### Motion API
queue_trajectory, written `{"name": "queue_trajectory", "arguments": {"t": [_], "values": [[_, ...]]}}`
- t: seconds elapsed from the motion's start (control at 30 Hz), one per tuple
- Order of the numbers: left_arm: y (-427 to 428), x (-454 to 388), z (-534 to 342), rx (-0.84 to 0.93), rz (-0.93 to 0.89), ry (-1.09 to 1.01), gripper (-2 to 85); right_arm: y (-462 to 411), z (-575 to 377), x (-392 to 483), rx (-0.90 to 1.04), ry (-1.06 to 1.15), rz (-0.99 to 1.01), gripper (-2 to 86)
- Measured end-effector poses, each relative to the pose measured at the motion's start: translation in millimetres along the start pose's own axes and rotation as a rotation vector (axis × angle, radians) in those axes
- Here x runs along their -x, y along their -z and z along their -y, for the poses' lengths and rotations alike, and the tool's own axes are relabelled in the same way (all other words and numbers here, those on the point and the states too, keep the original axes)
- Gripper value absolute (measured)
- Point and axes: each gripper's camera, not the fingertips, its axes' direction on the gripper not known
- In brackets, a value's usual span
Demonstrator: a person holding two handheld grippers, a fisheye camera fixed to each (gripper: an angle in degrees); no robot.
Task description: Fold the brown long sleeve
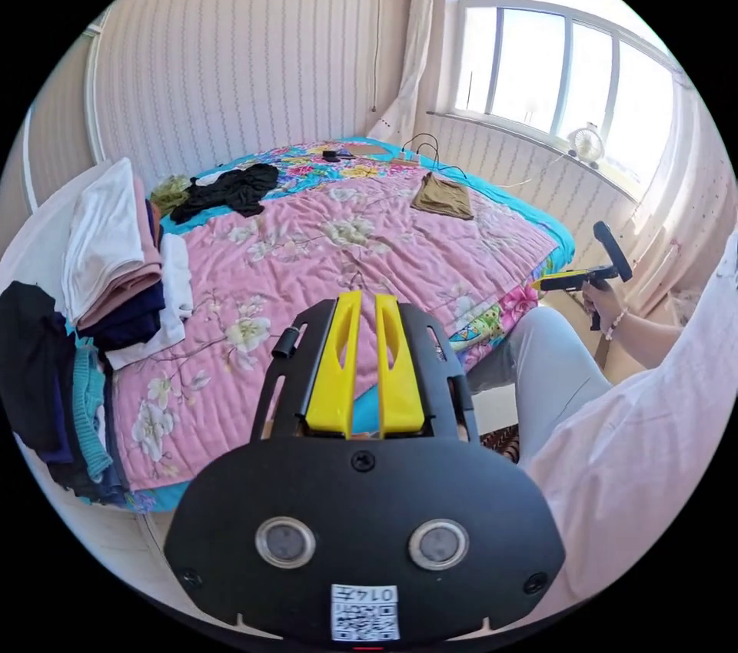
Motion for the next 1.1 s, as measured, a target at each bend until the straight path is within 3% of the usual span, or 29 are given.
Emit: {"name": "queue_trajectory", "arguments": {"t": [0.3, 0.57, 0.9, 0.97, 1.1], "values": [[-105.5, -73.6, 97.2, 0.118, -0.09, -0.151, 4.3, 34.4, 56.3, -26.9, -0.126, 0.1, 0.099, 10.7], [-262.1, -106.6, 234.1, 0.14, -0.099, -0.242, 4.5, 72.9, 196.5, -72.0, -0.268, 0.173, 0.007, 8.5], [-460.2, -134.5, 381.8, 0.146, -0.112, -0.228, 5.9, 30.3, 313.0, -116.1, -0.192, 0.173, -0.041, 10.3], [-489.0, -141.4, 392.6, 0.187, -0.1, -0.252, 6.5, 0.4, 321.6, -134.8, -0.097, 0.117, -0.099, 8.1], [-529.4, -153.7, 408.2, 0.21, -0.106, -0.283, 7.2, 13.3, 311.3, -152.6, -0.187, 0.053, -0.064, 2.9]]}}
